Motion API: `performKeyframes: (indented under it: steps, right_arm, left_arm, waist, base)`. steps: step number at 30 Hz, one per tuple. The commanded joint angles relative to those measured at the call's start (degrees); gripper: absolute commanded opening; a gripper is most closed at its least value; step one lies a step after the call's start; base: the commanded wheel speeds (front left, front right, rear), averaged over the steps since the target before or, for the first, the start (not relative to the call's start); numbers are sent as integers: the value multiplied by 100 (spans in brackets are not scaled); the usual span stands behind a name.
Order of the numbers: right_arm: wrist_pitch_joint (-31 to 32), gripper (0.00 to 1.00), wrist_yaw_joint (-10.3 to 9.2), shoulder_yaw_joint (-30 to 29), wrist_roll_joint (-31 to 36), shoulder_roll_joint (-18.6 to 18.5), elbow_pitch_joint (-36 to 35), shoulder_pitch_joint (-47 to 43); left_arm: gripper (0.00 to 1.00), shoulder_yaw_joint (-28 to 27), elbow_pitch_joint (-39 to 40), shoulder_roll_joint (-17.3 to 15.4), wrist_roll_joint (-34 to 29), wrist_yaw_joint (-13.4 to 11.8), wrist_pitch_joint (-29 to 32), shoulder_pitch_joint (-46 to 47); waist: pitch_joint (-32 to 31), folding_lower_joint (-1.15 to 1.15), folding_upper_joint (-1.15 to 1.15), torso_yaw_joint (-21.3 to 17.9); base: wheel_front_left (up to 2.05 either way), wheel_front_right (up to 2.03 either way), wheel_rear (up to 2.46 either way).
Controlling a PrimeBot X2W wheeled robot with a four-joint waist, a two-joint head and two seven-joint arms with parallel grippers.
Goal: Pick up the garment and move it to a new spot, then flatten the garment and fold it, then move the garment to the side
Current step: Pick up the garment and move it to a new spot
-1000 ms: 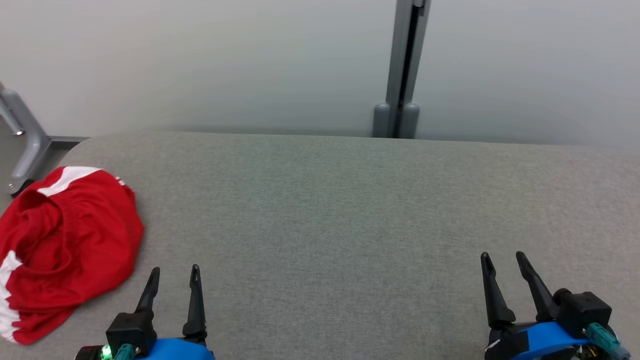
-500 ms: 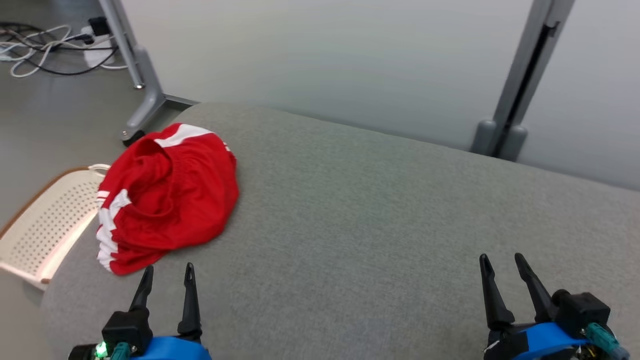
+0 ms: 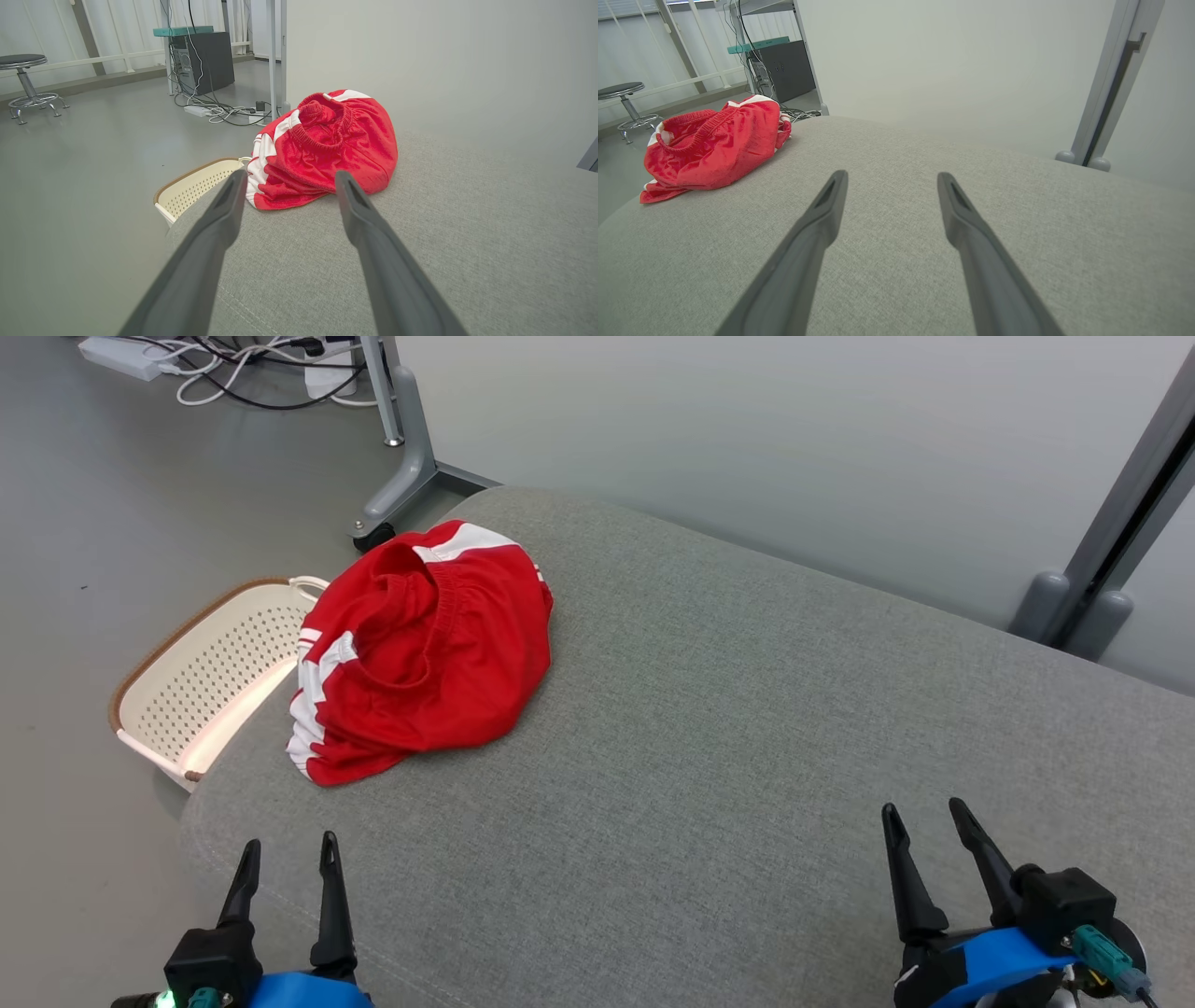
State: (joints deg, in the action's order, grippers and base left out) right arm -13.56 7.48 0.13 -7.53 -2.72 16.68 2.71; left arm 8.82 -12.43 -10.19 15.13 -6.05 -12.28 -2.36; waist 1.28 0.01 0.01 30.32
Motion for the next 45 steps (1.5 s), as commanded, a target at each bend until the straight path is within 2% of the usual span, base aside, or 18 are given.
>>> performKeyframes:
  steps: [1,10,14,21,22,30,37,42,45]
  right_arm:
    - [24,100,3,33,70,-30,0,85]
    - [95,100,3,159,-3,-32,44,200]
    - [77,100,3,161,-37,-32,31,193]
    - [76,100,2,3,-3,-33,-114,47]
    - [76,100,2,3,-3,-33,-114,47]
    - [289,100,3,94,127,-32,-492,230]
    - [521,100,3,100,340,-31,-917,414]
    - [693,100,3,57,519,-31,-1244,498]
    - [769,100,3,21,601,-31,-1408,556]
  left_arm:
    - [100,-22,45,-8,20,-46,-39,-111]
    - [100,-90,231,-49,89,-151,-20,-194]
    - [100,-136,375,-119,198,-68,211,30]
    - [100,-270,608,-683,295,192,997,1056]
    - [100,-270,608,-683,295,192,997,1056]
    - [100,-735,75,-1204,868,390,2127,2293]
    - [100,-906,-722,-1628,1468,836,3106,3040]
    - [100,-1018,-1122,-1870,1686,965,3376,3333]
    - [100,-1071,-1330,-1979,1653,923,3352,3484]
  waist:
    - [26,-1,-1,22]
    - [65,-1,-1,50]
    - [85,-1,-1,43]
    - [236,-1,-1,-15]
    - [236,-1,-1,-15]
    - [832,-1,-1,-579]
    - [1652,-1,-1,-1176]
    - [2158,-1,-1,-1532]
    - [2366,-1,-1,-1700]
  base:
    - [0,0,0]
    - [0,0,0]
    - [0,0,0]
    - [0,0,0]
    - [0,0,0]
    - [0,0,0]
    - [0,0,0]
    - [0,0,0]
    - [0,0,0]
